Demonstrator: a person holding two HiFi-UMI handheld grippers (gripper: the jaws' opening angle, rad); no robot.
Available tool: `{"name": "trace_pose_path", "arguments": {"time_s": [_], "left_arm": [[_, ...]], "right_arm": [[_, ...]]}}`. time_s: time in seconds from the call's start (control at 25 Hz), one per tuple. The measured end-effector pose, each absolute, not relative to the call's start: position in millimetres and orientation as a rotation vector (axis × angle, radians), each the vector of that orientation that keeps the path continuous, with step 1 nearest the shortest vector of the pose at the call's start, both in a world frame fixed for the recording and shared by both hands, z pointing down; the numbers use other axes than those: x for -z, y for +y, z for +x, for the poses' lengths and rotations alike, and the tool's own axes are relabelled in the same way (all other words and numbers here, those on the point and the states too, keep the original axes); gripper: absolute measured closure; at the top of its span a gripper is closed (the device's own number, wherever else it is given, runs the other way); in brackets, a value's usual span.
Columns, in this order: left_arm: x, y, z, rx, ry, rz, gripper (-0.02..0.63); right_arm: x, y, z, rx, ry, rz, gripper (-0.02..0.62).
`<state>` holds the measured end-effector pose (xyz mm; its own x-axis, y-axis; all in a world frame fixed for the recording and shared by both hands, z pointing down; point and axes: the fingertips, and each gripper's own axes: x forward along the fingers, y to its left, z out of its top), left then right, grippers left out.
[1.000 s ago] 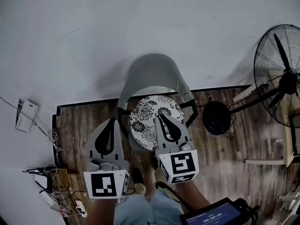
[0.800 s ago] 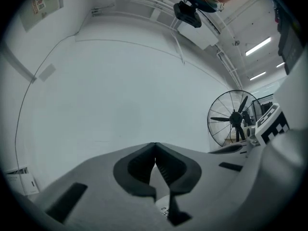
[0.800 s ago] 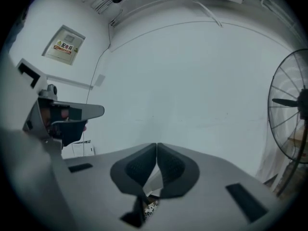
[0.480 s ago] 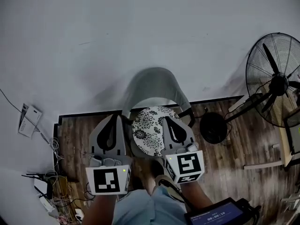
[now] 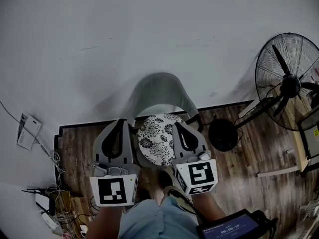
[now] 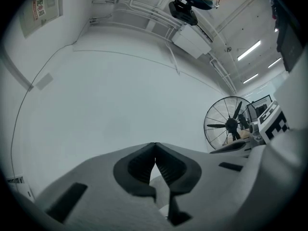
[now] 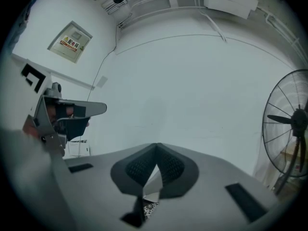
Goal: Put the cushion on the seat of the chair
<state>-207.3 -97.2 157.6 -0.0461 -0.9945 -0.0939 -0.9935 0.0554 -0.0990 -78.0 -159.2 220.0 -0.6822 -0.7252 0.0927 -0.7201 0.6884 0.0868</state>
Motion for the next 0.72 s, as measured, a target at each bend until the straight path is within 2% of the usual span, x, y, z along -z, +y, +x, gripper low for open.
{"name": "trace_pose_path", "arguments": {"time_s": [0.72], "left_arm": [[-152.3, -95.6, -204.3, -0.002, 2.138, -2.09, 0.597]], "right_arm": [[-217.9, -153.0, -77.4, 0.072, -2.766, 1.222, 0.592]]}}
